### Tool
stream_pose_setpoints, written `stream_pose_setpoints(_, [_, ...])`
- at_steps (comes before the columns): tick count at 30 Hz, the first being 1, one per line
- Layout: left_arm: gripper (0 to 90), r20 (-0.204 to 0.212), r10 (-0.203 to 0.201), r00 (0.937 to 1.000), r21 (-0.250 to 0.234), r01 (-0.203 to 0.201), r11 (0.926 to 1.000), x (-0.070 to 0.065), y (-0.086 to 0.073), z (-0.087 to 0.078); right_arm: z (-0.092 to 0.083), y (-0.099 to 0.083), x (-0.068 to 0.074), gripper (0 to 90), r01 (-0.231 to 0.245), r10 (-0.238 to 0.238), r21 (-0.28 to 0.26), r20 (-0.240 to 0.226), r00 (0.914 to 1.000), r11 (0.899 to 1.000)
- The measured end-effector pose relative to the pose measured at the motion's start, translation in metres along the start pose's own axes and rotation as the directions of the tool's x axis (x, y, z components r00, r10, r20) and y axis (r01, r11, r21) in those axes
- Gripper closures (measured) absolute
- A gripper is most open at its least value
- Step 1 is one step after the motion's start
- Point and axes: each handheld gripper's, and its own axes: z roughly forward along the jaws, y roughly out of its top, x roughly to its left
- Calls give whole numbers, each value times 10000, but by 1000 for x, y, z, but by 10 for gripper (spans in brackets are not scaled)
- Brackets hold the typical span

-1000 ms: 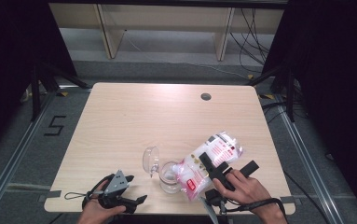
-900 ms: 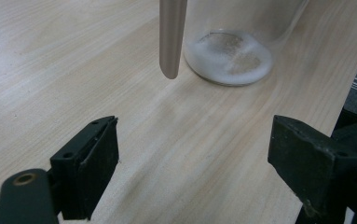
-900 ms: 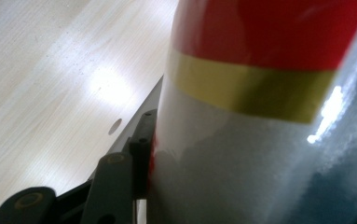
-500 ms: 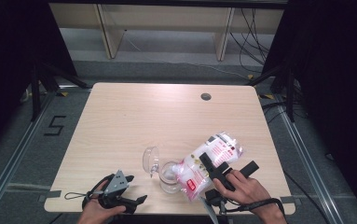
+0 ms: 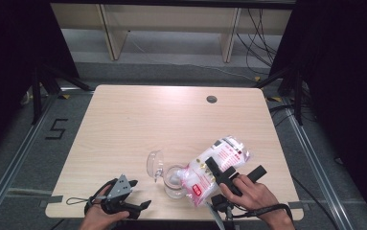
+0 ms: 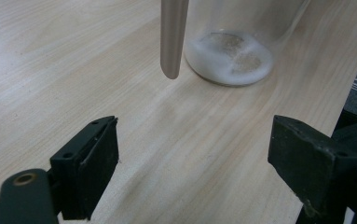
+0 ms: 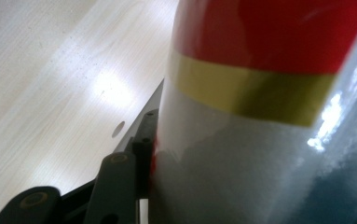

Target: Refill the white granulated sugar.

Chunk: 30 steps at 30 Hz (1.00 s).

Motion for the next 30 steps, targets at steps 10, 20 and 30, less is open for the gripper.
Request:
stream_pose_setpoints(10, [159,-135,-181,9997,94,183,9998,-1,0,0,0,-1,0,579,-147,147,32,80,9999,9999])
stream_pose_setpoints(20, [159,41,-377,9993,-169,377,9991,-3,0,2,0,-1,0,580,-191,189,88,207,9996,9998])
stream_pose_setpoints(30, [159,-52,-243,9997,38,244,9997,-2,0,1,-1,-2,-2,580,95,-101,183,303,9995,9998])
